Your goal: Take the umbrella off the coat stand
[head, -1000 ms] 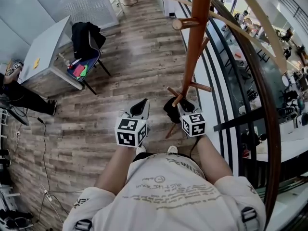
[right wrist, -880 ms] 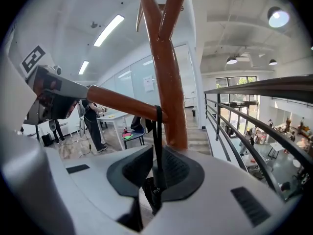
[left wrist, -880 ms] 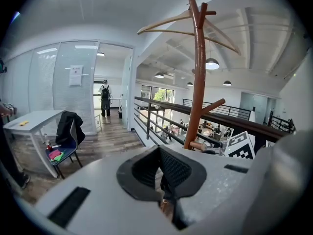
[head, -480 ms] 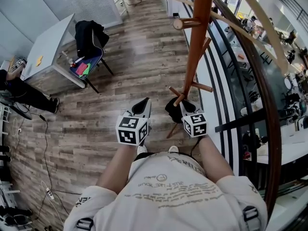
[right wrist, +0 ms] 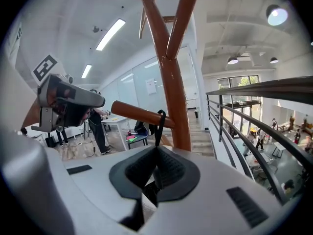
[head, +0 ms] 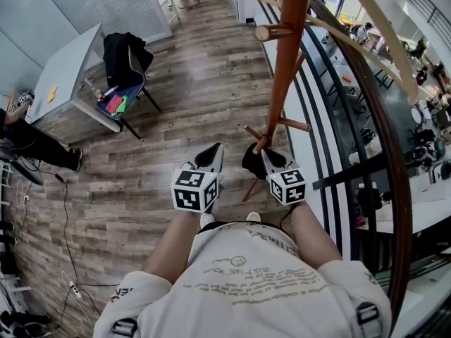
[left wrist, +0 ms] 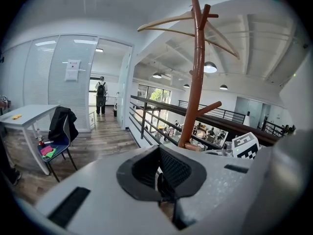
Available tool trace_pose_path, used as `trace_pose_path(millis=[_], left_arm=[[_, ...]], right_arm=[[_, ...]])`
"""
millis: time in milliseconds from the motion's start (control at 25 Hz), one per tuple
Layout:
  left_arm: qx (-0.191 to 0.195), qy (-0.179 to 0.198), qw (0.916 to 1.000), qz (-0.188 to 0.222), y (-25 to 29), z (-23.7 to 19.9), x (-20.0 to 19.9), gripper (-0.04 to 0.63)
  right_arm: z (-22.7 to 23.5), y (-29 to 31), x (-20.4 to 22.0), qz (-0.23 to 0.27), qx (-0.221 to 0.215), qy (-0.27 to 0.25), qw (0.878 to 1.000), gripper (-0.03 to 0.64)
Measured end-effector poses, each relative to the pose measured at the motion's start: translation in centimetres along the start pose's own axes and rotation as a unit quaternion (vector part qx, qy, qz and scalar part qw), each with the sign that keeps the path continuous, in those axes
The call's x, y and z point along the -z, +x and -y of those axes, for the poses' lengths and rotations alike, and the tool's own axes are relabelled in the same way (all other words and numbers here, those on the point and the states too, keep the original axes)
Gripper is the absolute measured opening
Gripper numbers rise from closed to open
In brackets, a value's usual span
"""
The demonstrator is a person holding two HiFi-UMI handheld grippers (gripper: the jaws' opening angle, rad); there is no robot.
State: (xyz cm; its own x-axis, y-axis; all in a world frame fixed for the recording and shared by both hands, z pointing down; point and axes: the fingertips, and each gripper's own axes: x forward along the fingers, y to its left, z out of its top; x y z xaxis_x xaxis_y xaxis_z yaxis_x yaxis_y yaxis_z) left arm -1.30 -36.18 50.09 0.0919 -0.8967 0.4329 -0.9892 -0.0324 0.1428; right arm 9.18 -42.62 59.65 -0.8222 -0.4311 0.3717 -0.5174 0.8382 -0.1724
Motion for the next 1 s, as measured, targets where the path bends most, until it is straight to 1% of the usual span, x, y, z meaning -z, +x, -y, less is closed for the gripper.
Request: trace_pose_path(millis=[160, 280, 520, 720, 920, 1000], left_arm=[[0.015, 0.002, 0.9999, -0.005, -0.2, -0.2, 0.3, 0.005], [0.033, 0.005, 0.9994, -0.002, -0.2, 0.1, -0.2, 0.005], [0.073, 0.017, 0.9972, 0.000, 0.4, -0.7, -1.0, 0.005], [0.105, 0.026, 0.9941, 0.000, 0.0, -0.9, -1.5, 0.005], [0.139, 0.036, 0.9896, -0.006, -0.3, -1.6, -0.6, 0.005], [0.154, 0.041, 0.9871, 0.001, -0.6, -1.7, -0.7, 0.005]], right_arm=[[-1.3, -0.8, -1.3, 0.016, 0.000, 0.001, 1.000, 0.006], [-2.2, -1.6, -2.3, 0.027, -0.002, -0.005, 1.000, 0.006], [-3.7, -1.8, -3.5, 0.037, 0.015, -0.009, 0.999, 0.006], [-5.6, -2.8, -4.2, 0.044, 0.038, -0.011, 0.998, 0.006], [-7.6, -3.3, -4.1, 0.052, 0.066, -0.013, 0.996, 0.006], [-8.4, -3.8, -4.0, 0.054, 0.080, -0.013, 0.995, 0.006]])
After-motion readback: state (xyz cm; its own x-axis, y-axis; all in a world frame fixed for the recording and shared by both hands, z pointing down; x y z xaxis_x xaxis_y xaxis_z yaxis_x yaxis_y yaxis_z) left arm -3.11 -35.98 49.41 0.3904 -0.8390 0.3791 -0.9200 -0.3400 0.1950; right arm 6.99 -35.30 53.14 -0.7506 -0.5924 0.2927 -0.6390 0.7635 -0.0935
